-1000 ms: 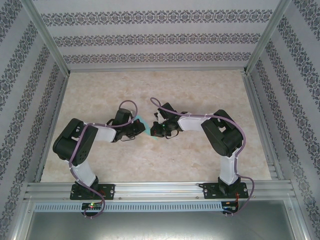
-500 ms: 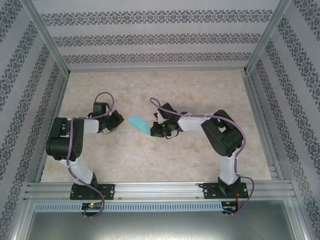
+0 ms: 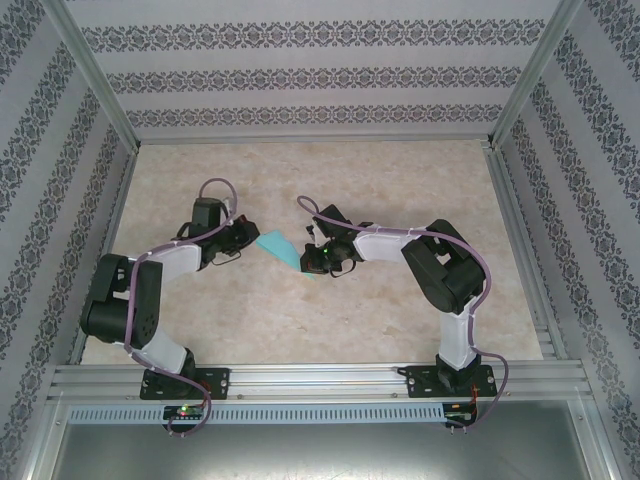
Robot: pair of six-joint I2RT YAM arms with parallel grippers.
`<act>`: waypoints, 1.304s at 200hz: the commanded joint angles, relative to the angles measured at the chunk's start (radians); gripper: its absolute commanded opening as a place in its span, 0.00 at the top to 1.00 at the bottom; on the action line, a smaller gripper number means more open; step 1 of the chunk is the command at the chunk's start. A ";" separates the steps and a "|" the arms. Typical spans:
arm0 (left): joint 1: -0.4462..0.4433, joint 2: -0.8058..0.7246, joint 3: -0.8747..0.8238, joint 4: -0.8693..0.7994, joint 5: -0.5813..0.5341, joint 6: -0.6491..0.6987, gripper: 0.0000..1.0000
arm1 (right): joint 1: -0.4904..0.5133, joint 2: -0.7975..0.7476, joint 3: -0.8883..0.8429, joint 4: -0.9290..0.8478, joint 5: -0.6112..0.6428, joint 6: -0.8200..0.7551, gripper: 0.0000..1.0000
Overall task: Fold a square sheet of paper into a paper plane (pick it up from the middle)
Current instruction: Fold the wing for the fifth time at the center of the table.
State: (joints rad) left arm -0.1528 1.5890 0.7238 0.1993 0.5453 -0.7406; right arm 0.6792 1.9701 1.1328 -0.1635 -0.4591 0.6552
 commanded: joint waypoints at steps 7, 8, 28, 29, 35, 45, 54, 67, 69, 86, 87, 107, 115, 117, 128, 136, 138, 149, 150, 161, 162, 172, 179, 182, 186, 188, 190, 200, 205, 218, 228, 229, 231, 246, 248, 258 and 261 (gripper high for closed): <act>-0.084 0.065 0.024 0.034 0.050 0.002 1.00 | 0.016 0.077 -0.070 -0.177 0.078 -0.018 1.00; -0.087 0.069 0.026 0.034 0.051 0.002 1.00 | 0.017 0.077 -0.071 -0.173 0.075 -0.019 1.00; -0.129 0.132 0.052 0.054 0.062 -0.005 1.00 | 0.013 0.060 -0.097 -0.123 0.035 -0.021 1.00; -0.130 0.135 0.053 0.055 0.060 -0.005 1.00 | 0.013 0.059 -0.099 -0.123 0.034 -0.021 1.00; -0.137 0.152 0.061 0.055 0.056 -0.005 1.00 | 0.010 0.056 -0.104 -0.112 0.025 -0.023 1.00; -0.144 0.179 0.072 0.051 0.049 -0.004 1.00 | 0.007 0.049 -0.113 -0.096 0.011 -0.025 1.00; -0.148 0.198 0.078 0.046 0.038 -0.003 1.00 | 0.001 0.043 -0.120 -0.078 -0.009 -0.029 1.00; -0.149 0.224 0.083 0.030 0.023 0.003 1.00 | -0.003 0.028 -0.125 -0.060 -0.031 -0.044 1.00; -0.149 0.227 0.084 0.027 0.021 0.005 1.00 | -0.003 0.025 -0.124 -0.059 -0.035 -0.049 1.00; -0.148 0.244 0.086 -0.002 0.006 0.010 1.00 | -0.005 -0.006 -0.114 -0.044 -0.059 -0.089 1.00; -0.149 0.245 0.084 -0.003 0.005 0.010 1.00 | -0.004 -0.009 -0.113 -0.044 -0.061 -0.091 1.00; -0.148 0.253 0.081 -0.038 -0.014 0.023 1.00 | -0.003 -0.047 -0.076 -0.032 -0.095 -0.149 1.00; -0.148 0.256 0.076 -0.044 -0.017 0.029 1.00 | -0.002 -0.057 -0.057 -0.027 -0.107 -0.173 1.00; -0.148 0.256 0.075 -0.044 -0.018 0.030 1.00 | -0.002 -0.059 -0.052 -0.027 -0.109 -0.180 1.00; -0.148 0.259 0.070 -0.049 -0.021 0.042 1.00 | -0.001 -0.058 -0.024 -0.028 -0.115 -0.205 1.00; -0.148 0.265 0.068 -0.050 -0.021 0.056 1.00 | -0.002 -0.052 -0.008 -0.031 -0.115 -0.222 1.00; -0.147 0.265 0.068 -0.052 -0.022 0.059 1.00 | -0.002 -0.050 -0.002 -0.031 -0.114 -0.225 1.00; -0.147 0.275 0.070 -0.049 -0.012 0.074 1.00 | -0.003 -0.033 0.025 -0.038 -0.107 -0.244 1.00; -0.147 0.276 0.070 -0.049 -0.012 0.075 1.00 | -0.003 -0.031 0.028 -0.040 -0.107 -0.246 1.00; -0.146 0.287 0.070 -0.044 0.000 0.083 1.00 | -0.006 -0.006 0.058 -0.051 -0.097 -0.253 1.00; -0.145 0.288 0.071 -0.044 0.002 0.083 1.00 | -0.006 -0.003 0.061 -0.052 -0.096 -0.254 1.00; -0.144 0.297 0.068 -0.033 0.013 0.081 1.00 | -0.006 0.018 0.084 -0.054 -0.092 -0.257 1.00; -0.144 0.301 0.064 -0.023 0.016 0.076 1.00 | -0.007 0.030 0.100 -0.051 -0.091 -0.257 1.00; -0.143 0.302 0.063 -0.020 0.019 0.075 1.00 | -0.006 0.035 0.105 -0.049 -0.092 -0.256 1.00; -0.142 0.302 0.060 -0.014 0.020 0.073 1.00 | -0.006 0.040 0.113 -0.045 -0.093 -0.256 1.00; -0.143 0.302 0.060 -0.013 0.021 0.072 1.00 | -0.006 0.043 0.116 -0.044 -0.092 -0.256 1.00; -0.142 0.302 0.060 -0.011 0.022 0.071 1.00 | -0.007 0.046 0.120 -0.043 -0.092 -0.256 1.00; -0.143 0.304 0.057 -0.007 0.025 0.070 1.00 | -0.007 0.064 0.140 -0.039 -0.091 -0.256 1.00; -0.143 0.304 0.057 -0.008 0.025 0.070 1.00 | -0.007 0.072 0.149 -0.038 -0.091 -0.256 1.00; -0.141 0.305 0.059 -0.011 0.026 0.069 1.00 | -0.009 0.090 0.168 -0.032 -0.090 -0.256 1.00; -0.140 0.305 0.058 -0.013 0.024 0.069 1.00 | -0.010 0.100 0.179 -0.029 -0.095 -0.258 1.00; -0.140 0.304 0.057 -0.014 0.025 0.070 1.00 | -0.010 0.101 0.180 -0.029 -0.095 -0.259 1.00; -0.141 0.304 0.057 -0.014 0.023 0.069 1.00 | -0.010 0.103 0.183 -0.030 -0.096 -0.260 1.00; -0.139 0.305 0.053 -0.012 0.022 0.068 1.00 | -0.012 0.116 0.198 -0.032 -0.099 -0.271 1.00; -0.139 0.305 0.052 -0.012 0.023 0.068 1.00 | -0.013 0.117 0.199 -0.034 -0.099 -0.271 1.00; -0.137 0.304 0.052 -0.014 0.022 0.068 1.00 | -0.016 0.126 0.204 -0.035 -0.099 -0.278 1.00; -0.136 0.305 0.050 -0.014 0.021 0.069 1.00 | -0.018 0.128 0.205 -0.037 -0.098 -0.279 1.00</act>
State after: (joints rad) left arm -0.2943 1.8385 0.8047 0.2508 0.6182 -0.7017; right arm 0.6697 2.0705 1.2999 -0.1909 -0.5434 0.4118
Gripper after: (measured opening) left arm 0.066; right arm 0.052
